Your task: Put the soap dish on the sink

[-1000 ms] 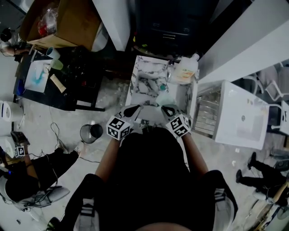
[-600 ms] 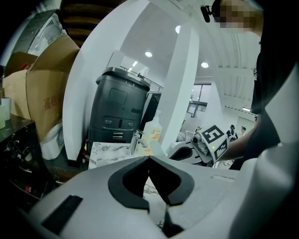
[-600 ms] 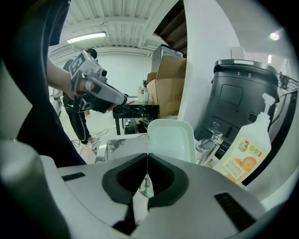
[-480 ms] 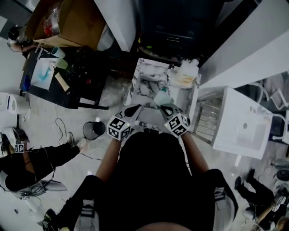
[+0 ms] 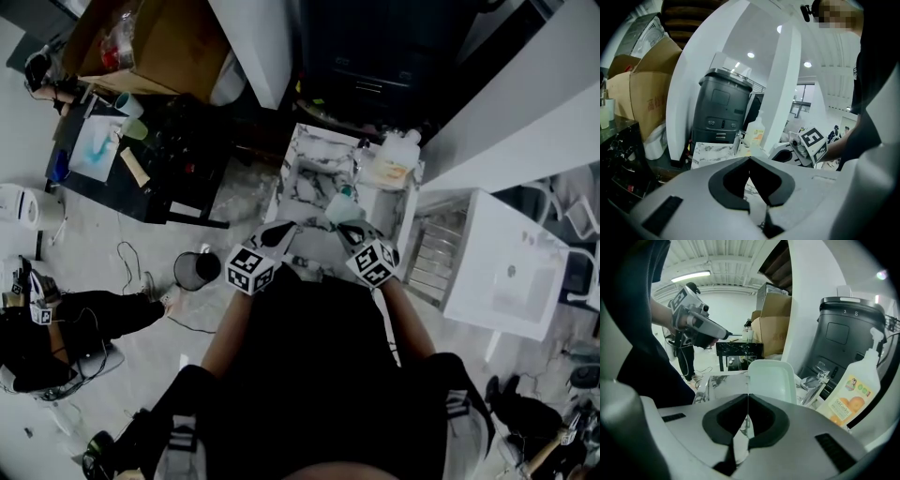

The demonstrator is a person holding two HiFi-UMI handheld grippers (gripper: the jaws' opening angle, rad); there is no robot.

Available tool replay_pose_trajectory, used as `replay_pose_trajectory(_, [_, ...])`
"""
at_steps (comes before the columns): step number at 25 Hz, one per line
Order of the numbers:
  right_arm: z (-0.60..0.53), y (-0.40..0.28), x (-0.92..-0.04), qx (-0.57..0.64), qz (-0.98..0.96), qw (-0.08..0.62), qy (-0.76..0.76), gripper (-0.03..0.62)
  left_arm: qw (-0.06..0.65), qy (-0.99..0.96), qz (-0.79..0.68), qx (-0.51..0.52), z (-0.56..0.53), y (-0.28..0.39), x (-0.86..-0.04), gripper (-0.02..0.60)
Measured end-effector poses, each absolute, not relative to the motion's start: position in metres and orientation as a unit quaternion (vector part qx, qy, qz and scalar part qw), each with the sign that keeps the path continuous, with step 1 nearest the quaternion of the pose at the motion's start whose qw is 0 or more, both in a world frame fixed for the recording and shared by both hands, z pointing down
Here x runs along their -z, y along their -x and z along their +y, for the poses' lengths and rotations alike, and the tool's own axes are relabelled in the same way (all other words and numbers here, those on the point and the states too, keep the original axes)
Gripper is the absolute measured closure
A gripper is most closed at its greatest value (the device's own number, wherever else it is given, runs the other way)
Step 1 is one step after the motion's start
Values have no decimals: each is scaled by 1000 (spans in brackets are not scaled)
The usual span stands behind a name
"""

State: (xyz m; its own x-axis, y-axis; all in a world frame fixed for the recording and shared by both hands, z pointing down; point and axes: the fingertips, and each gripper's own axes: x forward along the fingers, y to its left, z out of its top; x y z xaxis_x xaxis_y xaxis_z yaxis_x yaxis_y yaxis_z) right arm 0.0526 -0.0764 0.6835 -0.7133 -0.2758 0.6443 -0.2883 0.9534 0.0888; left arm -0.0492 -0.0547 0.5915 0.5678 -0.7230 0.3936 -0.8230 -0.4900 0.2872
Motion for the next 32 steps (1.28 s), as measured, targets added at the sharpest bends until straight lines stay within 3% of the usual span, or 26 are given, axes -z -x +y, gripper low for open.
replay_pose_trajectory(17, [-95,27,-688,-55,-902,364,-227,594,236,-894,-361,-123,-97,137,-608,581])
replay_pose_trajectory(32, [-123,57,-695,-38,-882,394,-256,594,229,-919,-295,-131,-132,153,-608,581])
